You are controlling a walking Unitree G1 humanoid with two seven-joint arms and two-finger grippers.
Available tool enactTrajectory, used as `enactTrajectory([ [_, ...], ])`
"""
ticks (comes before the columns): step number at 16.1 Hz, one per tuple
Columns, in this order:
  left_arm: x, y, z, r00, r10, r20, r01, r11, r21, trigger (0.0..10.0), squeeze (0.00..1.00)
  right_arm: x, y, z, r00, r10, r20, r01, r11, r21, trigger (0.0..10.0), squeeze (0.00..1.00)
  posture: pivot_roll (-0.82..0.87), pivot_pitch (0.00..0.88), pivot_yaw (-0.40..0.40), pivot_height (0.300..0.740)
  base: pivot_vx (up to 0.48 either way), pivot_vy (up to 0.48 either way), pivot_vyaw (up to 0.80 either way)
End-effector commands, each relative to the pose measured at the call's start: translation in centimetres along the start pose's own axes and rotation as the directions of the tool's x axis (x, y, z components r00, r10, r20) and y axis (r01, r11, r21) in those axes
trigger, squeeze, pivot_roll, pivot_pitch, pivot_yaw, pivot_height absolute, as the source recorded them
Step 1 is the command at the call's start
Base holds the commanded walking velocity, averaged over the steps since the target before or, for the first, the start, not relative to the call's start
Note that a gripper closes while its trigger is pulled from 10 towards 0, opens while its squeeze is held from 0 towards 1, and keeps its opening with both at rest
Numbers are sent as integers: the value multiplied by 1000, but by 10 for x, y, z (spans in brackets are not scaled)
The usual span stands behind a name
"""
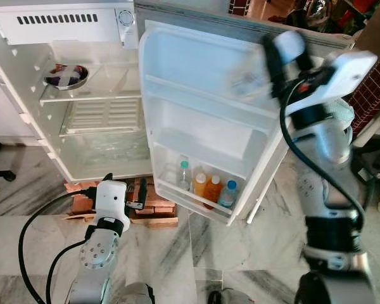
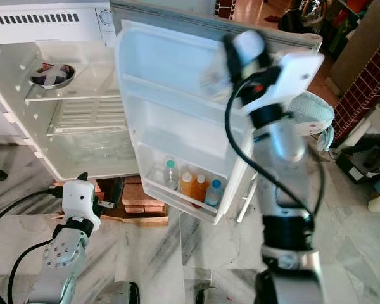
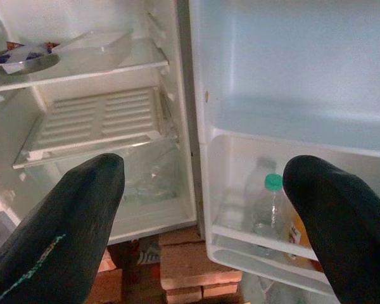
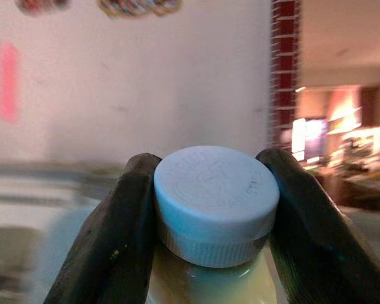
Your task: Restocking fridge
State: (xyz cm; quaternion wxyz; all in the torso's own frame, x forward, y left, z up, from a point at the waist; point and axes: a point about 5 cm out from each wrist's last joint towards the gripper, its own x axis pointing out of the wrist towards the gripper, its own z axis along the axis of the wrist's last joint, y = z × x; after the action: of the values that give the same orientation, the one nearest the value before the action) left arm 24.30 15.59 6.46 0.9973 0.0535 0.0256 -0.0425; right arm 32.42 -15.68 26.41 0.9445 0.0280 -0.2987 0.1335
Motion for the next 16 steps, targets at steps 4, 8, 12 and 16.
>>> enactTrajectory([
  [4, 0, -3, 1, 1000, -6, -4, 6, 1000, 5, 10000, 0, -3, -7, -27, 996, -61, -66, 48, 983, -178, 10000, 0, 108, 101, -40, 740, 0, 0, 0],
  [8, -3, -3, 1, 1000, 1, -7, -1, 1000, 5, 10000, 0, 7, 10, -47, 992, -36, -124, 13, 984, -180, 10000, 0, 117, 106, -49, 740, 0, 0, 0],
  [12, -4, -4, 0, 1000, -2, -13, 2, 1000, 2, 10000, 0, 11, 16, -51, 992, 1, -129, -16, 993, -118, 10000, 616, 113, 108, -48, 740, 0, 0, 0],
  [16, -1, -3, 0, 1000, -3, -15, 3, 1000, 5, 10000, 0, 23, 18, -46, 995, 13, -103, -27, 991, -134, 10000, 1000, 113, 107, -47, 740, 0, 0, 0],
])
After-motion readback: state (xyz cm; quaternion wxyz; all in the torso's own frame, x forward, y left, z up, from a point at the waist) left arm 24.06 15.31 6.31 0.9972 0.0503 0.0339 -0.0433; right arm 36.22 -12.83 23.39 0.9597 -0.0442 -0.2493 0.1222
